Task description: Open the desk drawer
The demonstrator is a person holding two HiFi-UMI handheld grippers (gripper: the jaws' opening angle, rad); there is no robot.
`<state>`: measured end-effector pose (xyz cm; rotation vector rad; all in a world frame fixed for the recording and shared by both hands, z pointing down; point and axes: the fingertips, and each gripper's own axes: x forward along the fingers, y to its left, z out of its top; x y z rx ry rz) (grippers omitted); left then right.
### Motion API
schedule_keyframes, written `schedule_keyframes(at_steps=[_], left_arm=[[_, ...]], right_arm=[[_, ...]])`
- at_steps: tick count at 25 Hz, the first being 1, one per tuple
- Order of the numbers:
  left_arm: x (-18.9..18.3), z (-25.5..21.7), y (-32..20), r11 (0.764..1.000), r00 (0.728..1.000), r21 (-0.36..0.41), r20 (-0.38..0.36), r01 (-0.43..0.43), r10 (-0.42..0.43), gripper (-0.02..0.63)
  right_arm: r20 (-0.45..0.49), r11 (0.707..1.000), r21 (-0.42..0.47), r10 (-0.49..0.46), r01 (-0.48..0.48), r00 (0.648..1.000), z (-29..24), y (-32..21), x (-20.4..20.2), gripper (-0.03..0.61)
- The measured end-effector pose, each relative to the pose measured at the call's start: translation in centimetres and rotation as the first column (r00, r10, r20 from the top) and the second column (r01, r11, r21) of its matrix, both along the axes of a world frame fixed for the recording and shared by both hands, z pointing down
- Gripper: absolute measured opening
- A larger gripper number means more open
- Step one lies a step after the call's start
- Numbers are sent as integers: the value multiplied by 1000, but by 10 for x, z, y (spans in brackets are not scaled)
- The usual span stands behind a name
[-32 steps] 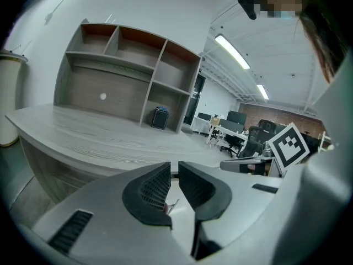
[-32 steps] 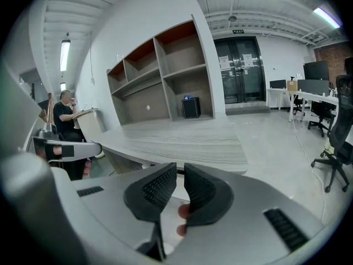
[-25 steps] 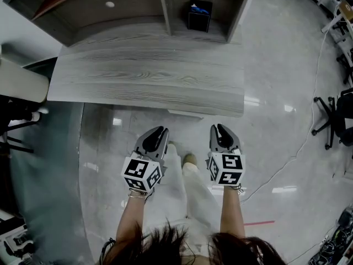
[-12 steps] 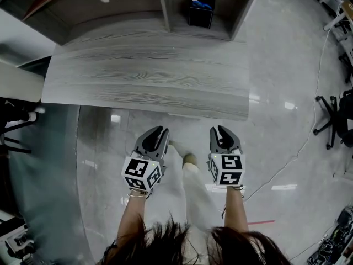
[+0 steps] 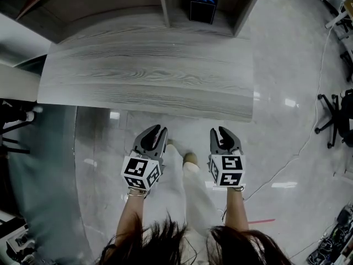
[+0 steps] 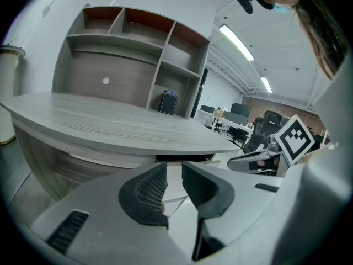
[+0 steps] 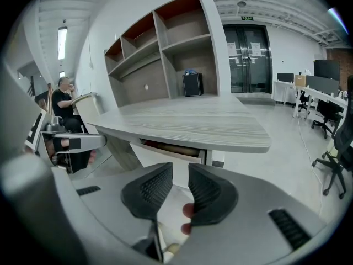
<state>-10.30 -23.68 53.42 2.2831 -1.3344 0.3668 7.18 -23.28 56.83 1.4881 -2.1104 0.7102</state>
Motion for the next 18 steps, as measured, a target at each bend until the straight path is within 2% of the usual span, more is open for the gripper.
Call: schedule_keyframes(at_steps=[18], left_arm=[[0,36,-24,1000,1000,-19,6,-22,22,89]], right_arm=[[-18,1000,-31,5,-6,1000,35,-11,6,92]])
